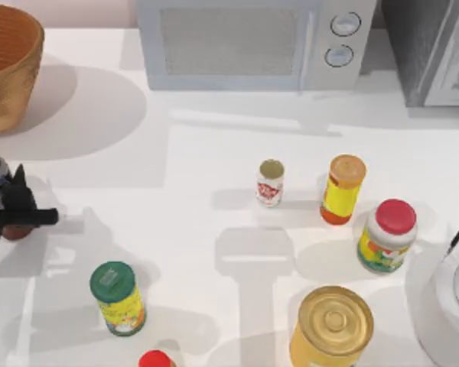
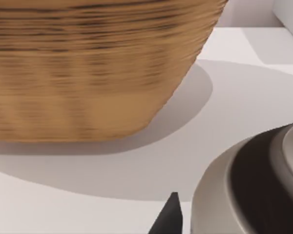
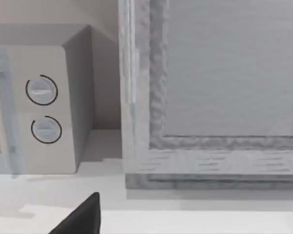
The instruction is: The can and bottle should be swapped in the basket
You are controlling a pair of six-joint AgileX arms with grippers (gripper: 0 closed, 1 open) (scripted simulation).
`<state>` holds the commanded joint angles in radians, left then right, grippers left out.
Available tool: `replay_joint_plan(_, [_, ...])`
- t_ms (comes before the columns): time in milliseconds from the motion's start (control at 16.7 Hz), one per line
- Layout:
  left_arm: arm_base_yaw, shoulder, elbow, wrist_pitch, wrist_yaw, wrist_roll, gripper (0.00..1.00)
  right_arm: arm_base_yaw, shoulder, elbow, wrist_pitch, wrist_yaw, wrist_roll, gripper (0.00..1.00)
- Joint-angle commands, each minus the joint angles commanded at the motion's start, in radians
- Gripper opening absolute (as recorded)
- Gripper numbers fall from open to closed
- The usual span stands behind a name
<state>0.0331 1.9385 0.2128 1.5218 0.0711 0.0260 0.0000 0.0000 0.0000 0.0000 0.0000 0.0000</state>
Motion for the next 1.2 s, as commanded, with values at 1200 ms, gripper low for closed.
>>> replay_joint_plan(1200, [0.13,-0.271,1.095,-1.344,0.215,0.019,0.0,0.0,0.0,0.0,0.0,0.0,0.0,1.0])
